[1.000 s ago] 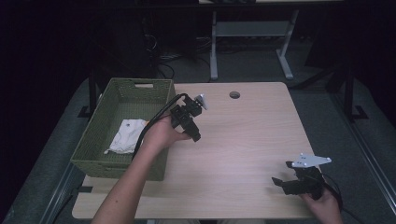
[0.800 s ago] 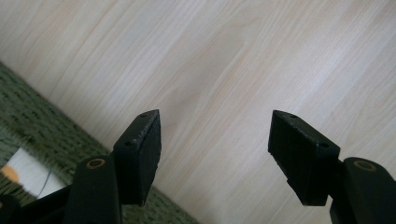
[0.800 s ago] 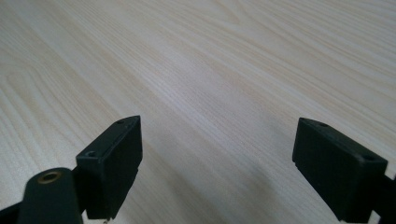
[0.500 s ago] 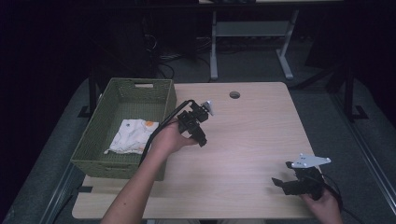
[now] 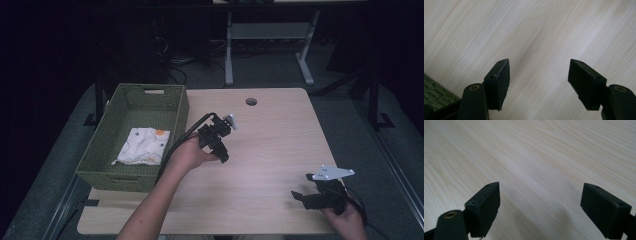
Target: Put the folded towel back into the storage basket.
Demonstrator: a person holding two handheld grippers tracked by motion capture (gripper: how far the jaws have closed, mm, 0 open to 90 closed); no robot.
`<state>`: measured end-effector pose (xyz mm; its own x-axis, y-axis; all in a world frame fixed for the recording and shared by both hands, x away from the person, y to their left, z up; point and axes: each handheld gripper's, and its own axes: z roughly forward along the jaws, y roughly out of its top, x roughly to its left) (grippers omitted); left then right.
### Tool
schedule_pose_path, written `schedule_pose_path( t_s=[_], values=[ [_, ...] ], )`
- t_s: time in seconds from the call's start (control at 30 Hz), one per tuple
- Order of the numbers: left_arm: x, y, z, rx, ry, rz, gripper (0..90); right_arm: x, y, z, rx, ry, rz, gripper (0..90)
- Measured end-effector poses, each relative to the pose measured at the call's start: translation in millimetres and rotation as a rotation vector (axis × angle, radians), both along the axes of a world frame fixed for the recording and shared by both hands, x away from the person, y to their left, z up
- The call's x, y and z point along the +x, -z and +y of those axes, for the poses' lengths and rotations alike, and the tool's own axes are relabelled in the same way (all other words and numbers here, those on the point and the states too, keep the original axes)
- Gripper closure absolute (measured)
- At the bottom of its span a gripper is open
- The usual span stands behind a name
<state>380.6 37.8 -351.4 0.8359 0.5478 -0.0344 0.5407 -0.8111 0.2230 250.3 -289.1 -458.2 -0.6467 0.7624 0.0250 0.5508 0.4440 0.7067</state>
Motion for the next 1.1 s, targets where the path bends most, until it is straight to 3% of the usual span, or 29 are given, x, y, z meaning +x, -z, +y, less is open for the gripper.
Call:
schedule_pose_path(
  t_s=[1.1],
  values=[
    [-17.3,21.6,-30.0,-0.027,0.051,0.015,33.5,-2.0,1.3,-1.2,-0.006,0.0,0.001,15.7]
  ],
)
